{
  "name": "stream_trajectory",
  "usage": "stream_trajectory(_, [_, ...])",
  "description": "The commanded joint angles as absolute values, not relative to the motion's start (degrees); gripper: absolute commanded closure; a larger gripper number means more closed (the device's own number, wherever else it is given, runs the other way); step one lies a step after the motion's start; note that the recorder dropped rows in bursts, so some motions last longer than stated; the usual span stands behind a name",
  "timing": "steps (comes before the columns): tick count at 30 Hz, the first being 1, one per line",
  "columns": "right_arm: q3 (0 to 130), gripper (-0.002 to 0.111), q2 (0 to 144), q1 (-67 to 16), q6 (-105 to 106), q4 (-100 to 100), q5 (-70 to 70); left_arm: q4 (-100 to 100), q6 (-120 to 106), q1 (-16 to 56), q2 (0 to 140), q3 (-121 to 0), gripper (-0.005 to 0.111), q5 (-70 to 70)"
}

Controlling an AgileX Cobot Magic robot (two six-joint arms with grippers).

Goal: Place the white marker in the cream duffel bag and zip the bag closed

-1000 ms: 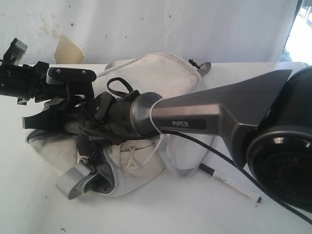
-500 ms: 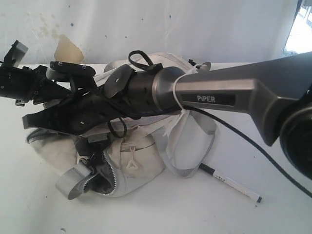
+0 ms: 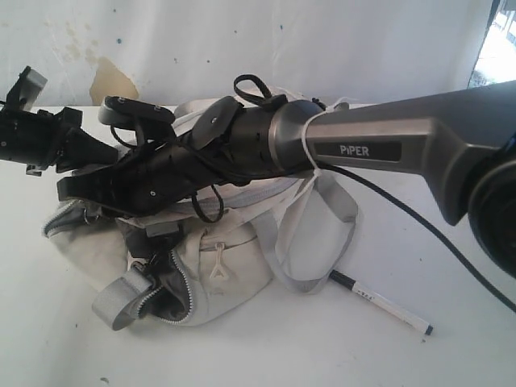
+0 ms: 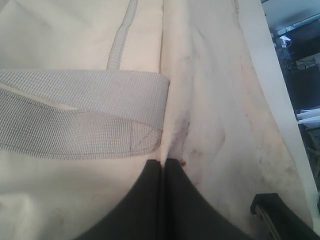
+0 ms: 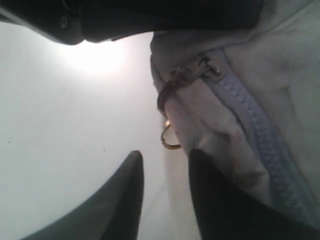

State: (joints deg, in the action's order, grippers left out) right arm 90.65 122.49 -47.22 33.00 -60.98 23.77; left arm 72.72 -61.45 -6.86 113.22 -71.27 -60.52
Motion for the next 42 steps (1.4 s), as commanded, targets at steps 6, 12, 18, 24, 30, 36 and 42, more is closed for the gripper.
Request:
stream_trajectory(6, [90.8, 0.059, 122.05, -49.15, 33.16, -64.2, 17.55, 74.51, -61.24, -6.68, 112.76, -71.41, 0.106, -62.74])
stream_trajectory(12, [90.8, 0.059, 122.41, -51.38, 33.05, -66.12, 13.18, 74.62, -61.24, -6.68, 112.76, -71.41, 0.106, -62.74])
stream_trajectory(18, [90.8, 0.059, 122.49, -52.21, 33.19, -66.12, 13.19, 74.74, -61.24, -6.68, 112.76, -71.41, 0.106, -62.53])
stream_trajectory(24, [90.8, 0.059, 124.78, -52.21, 33.2, -66.02, 8.76, 74.74, -61.24, -6.68, 112.76, -71.41, 0.106, -63.17])
stream_trajectory(30, [90.92, 0.059, 125.89, -52.21, 32.99, -66.17, 2.93, 74.04, -61.46, -6.68, 112.76, -71.41, 0.106, -63.62])
stream_trajectory(36, [90.92, 0.067, 126.16, -52.54, 32.69, -66.17, -2.92, 72.28, -61.67, -6.68, 112.76, -71.41, 0.106, -63.95])
stream_trajectory(42, [90.92, 0.096, 126.42, -52.54, 33.47, -65.96, -3.87, 72.16, -61.68, -6.68, 112.76, -71.41, 0.106, -63.59])
